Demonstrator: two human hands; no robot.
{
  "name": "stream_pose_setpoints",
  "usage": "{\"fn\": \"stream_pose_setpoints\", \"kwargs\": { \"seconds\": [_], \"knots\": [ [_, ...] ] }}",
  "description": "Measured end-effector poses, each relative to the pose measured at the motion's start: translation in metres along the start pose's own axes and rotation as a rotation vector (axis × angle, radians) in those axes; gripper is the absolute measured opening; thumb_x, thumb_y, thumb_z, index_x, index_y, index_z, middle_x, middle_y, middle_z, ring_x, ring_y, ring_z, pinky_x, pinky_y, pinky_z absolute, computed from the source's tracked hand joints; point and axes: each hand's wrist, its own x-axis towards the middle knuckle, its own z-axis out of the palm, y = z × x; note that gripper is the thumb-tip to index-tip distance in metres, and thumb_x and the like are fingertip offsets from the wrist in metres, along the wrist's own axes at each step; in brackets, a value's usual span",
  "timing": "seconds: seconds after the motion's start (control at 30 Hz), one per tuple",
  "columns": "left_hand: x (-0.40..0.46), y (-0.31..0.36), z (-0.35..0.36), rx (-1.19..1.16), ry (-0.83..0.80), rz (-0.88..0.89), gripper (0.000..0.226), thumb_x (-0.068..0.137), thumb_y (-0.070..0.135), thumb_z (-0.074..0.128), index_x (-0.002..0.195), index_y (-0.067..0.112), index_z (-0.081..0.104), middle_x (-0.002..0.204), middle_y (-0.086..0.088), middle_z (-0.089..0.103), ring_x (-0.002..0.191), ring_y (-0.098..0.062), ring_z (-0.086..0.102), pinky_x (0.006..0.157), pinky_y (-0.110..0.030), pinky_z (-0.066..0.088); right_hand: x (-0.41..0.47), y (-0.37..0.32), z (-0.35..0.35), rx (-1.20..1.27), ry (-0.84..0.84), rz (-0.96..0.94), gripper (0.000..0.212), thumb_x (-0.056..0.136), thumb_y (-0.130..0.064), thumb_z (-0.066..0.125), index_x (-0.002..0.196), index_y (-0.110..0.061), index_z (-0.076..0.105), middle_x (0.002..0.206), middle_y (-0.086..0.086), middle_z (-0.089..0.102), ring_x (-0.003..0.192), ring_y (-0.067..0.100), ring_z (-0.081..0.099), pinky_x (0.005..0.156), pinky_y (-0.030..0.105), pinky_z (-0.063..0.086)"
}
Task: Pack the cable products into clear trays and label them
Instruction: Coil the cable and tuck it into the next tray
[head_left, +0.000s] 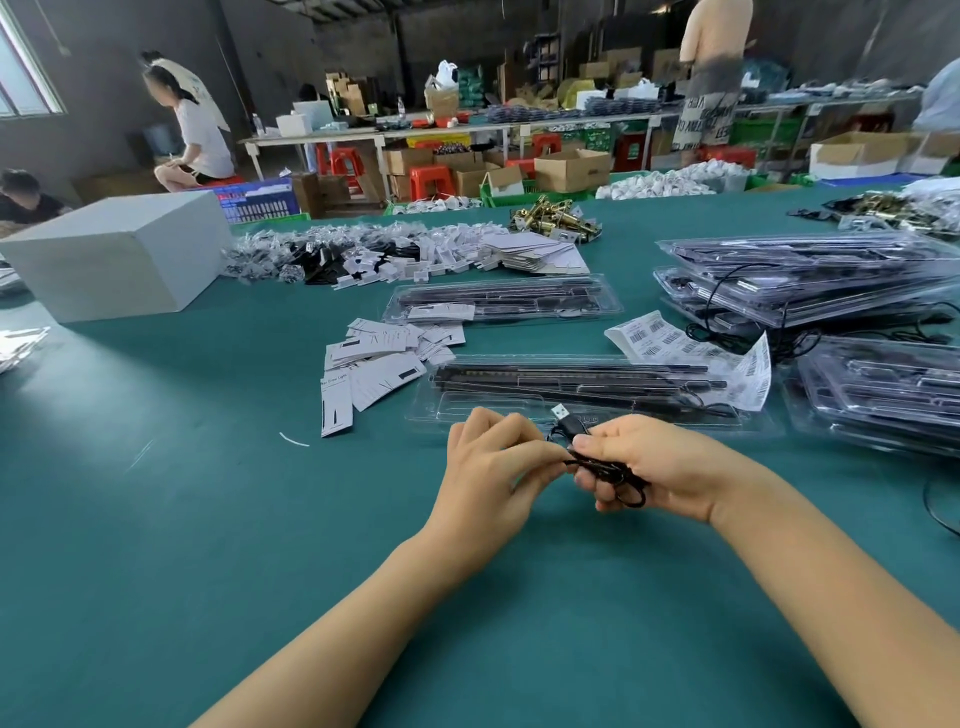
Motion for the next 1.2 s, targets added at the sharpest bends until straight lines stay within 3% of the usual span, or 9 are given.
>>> {"fn": "stream_pose_setpoints", "kwargs": {
  "seconds": [0.13,0.33,0.5,0.6,0.7,0.8,0.93,1.07,1.2],
  "knots": [
    [-0.001,0.001,-0.001,-0.039,-0.005,0.036,0.011,0.08,0.021,0.071,0.088,0.02,0.079,0.077,0.009,0.065,0.081,-0.014,0.041,0.067,-0.043,0.042,0.002,0.003,0.006,0.007,-0.033,-0.017,0.026,0.099,-0.021,0.049,0.082,-0.005,0.059,0.066,0.011,0.065,0.047,0.013,0.054,0.044,0.019,0.045],
    [-0.003,0.001,0.0,-0.043,0.077,0.12,0.012,0.079,0.017,0.074,0.09,0.018,0.079,0.078,0.009,0.069,0.078,-0.015,0.046,0.064,-0.043,0.045,0.004,0.005,0.009,0.179,-0.051,0.036,0.029,0.098,-0.019,0.051,0.079,0.0,0.061,0.067,0.015,0.064,0.047,0.018,0.058,0.054,0.028,0.055],
    [-0.005,0.003,0.002,0.126,0.042,0.238,0.021,0.078,0.004,0.072,0.097,0.012,0.076,0.085,0.003,0.068,0.081,-0.019,0.048,0.067,-0.036,0.045,0.006,0.007,0.015,0.188,-0.038,0.049,0.023,0.098,-0.007,0.046,0.085,0.002,0.063,0.072,0.015,0.068,0.062,0.024,0.069,0.06,0.032,0.058],
    [-0.006,0.003,0.0,0.198,0.021,0.32,0.025,0.08,0.002,0.062,0.1,0.009,0.075,0.087,0.001,0.068,0.08,-0.023,0.052,0.069,-0.034,0.044,0.007,0.01,0.014,0.27,-0.052,0.099,0.023,0.099,-0.014,0.048,0.093,0.002,0.063,0.08,0.018,0.067,0.068,0.027,0.069,0.062,0.034,0.058],
    [-0.006,0.006,-0.001,0.217,0.082,0.376,0.016,0.082,0.005,0.069,0.097,0.006,0.076,0.083,0.0,0.07,0.07,-0.026,0.058,0.066,-0.033,0.046,0.008,0.01,0.01,0.377,-0.121,0.144,0.025,0.097,-0.019,0.05,0.092,0.001,0.064,0.083,0.017,0.064,0.07,0.023,0.068,0.064,0.035,0.058],
    [-0.007,0.013,0.0,0.179,0.085,0.406,0.013,0.082,0.008,0.071,0.094,0.004,0.075,0.081,-0.001,0.069,0.069,-0.026,0.058,0.065,-0.035,0.046,0.007,0.007,0.012,0.411,-0.196,0.188,0.018,0.089,-0.01,0.053,0.083,-0.002,0.068,0.072,0.01,0.065,0.061,0.015,0.065,0.059,0.027,0.057],
    [-0.009,0.012,-0.002,0.136,-0.019,0.355,0.018,0.084,0.016,0.064,0.096,0.007,0.074,0.082,-0.005,0.062,0.076,-0.027,0.054,0.069,-0.039,0.043,0.005,0.005,0.019,0.399,-0.234,0.275,0.017,0.064,-0.003,0.054,0.059,-0.008,0.07,0.059,0.002,0.061,0.049,0.01,0.06,0.048,0.019,0.05],
    [-0.009,0.007,-0.003,0.032,-0.021,0.266,0.02,0.086,0.016,0.061,0.1,0.008,0.074,0.082,-0.005,0.061,0.075,-0.026,0.053,0.07,-0.036,0.044,0.008,0.005,0.017,0.469,-0.128,0.316,0.018,0.087,-0.003,0.048,0.08,-0.006,0.063,0.062,0.003,0.055,0.047,0.011,0.054,0.045,0.021,0.048],
    [0.001,-0.013,-0.01,0.085,0.165,-0.07,0.019,0.086,0.011,0.058,0.095,0.007,0.075,0.081,-0.004,0.063,0.078,-0.024,0.053,0.073,-0.037,0.045,0.006,0.005,0.005,0.523,-0.119,0.372,0.031,0.1,-0.013,0.035,0.08,-0.004,0.058,0.06,0.001,0.047,0.043,0.01,0.045,0.042,0.019,0.042]
  ]
}}
